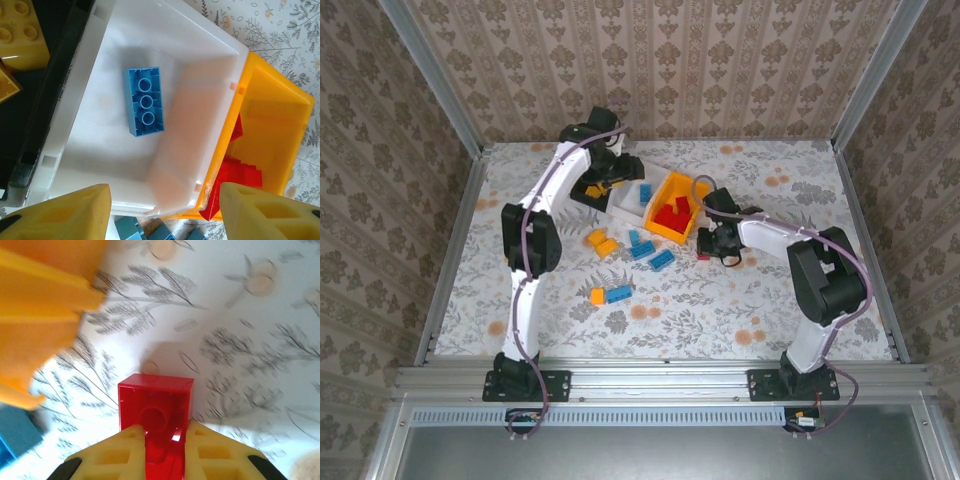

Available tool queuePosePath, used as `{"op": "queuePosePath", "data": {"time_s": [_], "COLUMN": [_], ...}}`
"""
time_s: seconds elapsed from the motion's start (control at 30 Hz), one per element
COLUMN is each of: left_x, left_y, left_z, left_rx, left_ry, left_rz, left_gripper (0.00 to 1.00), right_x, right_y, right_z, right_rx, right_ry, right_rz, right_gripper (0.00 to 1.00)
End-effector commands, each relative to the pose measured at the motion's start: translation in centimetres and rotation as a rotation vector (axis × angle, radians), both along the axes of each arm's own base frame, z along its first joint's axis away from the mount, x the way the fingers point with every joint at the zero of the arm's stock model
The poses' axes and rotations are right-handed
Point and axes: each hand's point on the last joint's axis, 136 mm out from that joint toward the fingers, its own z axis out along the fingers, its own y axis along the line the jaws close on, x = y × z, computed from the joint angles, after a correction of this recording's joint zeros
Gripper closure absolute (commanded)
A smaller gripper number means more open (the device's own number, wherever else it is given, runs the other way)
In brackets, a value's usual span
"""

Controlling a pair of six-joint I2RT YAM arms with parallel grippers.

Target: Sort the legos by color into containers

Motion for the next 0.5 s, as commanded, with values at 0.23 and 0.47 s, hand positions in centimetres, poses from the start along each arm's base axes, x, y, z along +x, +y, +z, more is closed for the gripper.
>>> {"op": "queuePosePath", "data": {"time_s": [0.23,0.47], "left_x": [-2.6,-4.8], "left_y": [0.2,1.4], "left_z": [3.1,2.4], "left_rx": [-0.034,-0.034], "left_ry": [-0.032,-0.012], "left_rz": [-0.033,-0.029], "left_gripper": [0.37,0.35], "right_x": [-2.1,0.4], "right_y": [-2.8,-1.8], "right_z": [5.7,10.8], "right_rx": [-0.001,0.07], "right_ry": [-0.06,-0.162], "right_rz": [-0.045,-0.041], "right_gripper": [0.84,0.83]}}
